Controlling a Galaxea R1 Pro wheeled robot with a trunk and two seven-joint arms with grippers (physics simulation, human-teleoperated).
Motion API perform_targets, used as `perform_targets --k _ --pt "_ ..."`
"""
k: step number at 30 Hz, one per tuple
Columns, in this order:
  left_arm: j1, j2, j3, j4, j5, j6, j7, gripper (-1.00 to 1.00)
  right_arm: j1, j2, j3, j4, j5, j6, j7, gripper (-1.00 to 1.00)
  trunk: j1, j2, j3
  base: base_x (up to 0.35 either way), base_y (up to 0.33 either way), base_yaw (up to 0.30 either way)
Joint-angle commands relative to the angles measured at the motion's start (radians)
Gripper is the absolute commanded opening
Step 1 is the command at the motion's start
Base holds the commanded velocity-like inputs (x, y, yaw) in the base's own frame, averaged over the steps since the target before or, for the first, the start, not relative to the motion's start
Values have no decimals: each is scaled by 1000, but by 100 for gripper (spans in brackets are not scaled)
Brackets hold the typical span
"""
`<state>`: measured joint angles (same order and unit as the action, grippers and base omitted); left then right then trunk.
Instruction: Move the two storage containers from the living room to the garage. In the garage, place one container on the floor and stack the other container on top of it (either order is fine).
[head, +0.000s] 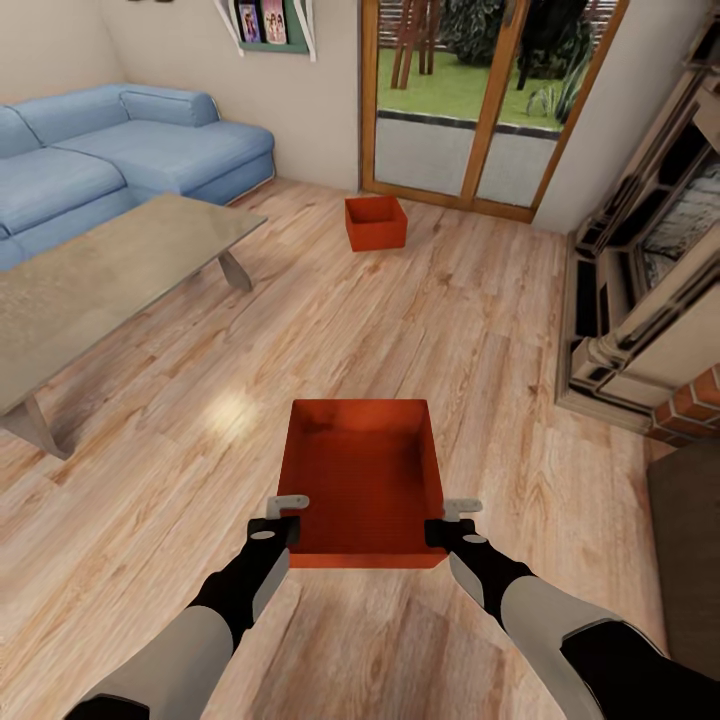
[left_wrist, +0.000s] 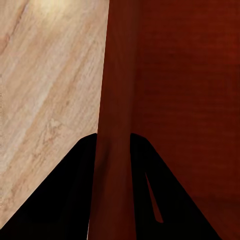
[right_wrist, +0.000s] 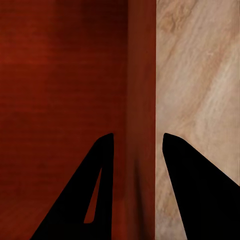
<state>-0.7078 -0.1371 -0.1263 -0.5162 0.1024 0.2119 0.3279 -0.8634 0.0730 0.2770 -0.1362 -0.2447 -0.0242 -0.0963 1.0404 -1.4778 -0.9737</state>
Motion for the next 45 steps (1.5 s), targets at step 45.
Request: perform_targets --k 45 --pt "0 5 2 -5 -20 7 31 -100 0 -2 -2 6 -12 -3 -8 -100 -173 315 141 0 0 0"
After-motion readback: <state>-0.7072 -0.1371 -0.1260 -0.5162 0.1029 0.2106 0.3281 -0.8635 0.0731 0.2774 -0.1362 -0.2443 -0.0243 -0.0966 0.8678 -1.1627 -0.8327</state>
